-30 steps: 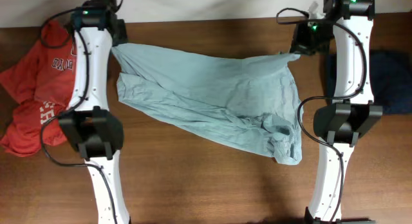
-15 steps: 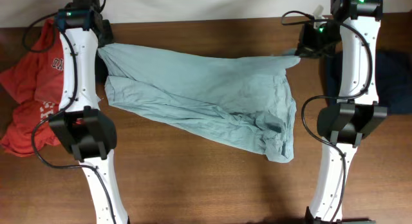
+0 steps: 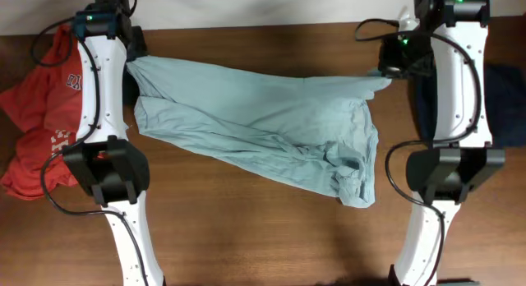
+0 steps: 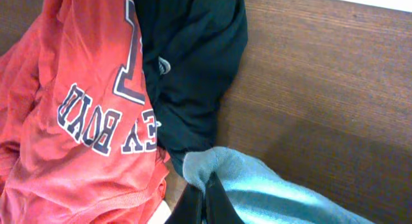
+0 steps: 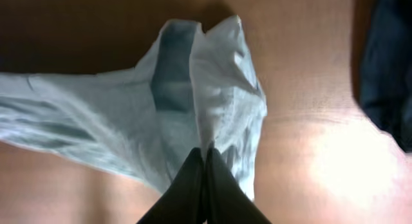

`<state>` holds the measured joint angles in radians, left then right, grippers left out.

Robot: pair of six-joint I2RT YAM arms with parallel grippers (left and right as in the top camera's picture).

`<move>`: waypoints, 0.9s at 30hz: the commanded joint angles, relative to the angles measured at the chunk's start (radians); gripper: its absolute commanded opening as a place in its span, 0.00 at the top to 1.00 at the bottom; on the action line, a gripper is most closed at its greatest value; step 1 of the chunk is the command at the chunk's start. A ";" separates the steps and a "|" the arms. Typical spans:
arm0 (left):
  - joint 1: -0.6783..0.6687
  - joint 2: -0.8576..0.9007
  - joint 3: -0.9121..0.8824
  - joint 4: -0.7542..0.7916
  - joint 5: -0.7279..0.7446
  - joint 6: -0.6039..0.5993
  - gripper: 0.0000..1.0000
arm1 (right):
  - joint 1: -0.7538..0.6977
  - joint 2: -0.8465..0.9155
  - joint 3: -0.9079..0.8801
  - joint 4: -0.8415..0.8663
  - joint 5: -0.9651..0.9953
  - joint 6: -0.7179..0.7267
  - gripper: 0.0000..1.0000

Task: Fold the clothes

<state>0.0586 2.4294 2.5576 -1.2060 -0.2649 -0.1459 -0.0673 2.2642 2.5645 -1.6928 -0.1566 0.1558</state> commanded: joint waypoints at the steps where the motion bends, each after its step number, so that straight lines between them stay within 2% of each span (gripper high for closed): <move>1: 0.002 0.005 0.018 -0.005 0.004 0.016 0.99 | -0.002 -0.123 -0.064 -0.006 0.073 -0.006 0.96; 6: 0.002 0.005 0.018 -0.028 0.032 0.016 0.99 | 0.001 -0.209 -0.178 -0.006 0.087 -0.021 0.96; 19: 0.002 0.007 0.015 -0.076 0.040 0.018 0.99 | 0.095 -0.215 -0.594 0.097 0.083 -0.020 0.96; 27: 0.002 0.040 0.010 -0.103 0.033 0.036 0.99 | 0.089 -0.215 -0.710 0.164 0.083 -0.017 0.96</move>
<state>0.0586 2.4298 2.5576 -1.2987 -0.2321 -0.1272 0.0326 2.0487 1.8759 -1.5375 -0.0895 0.1455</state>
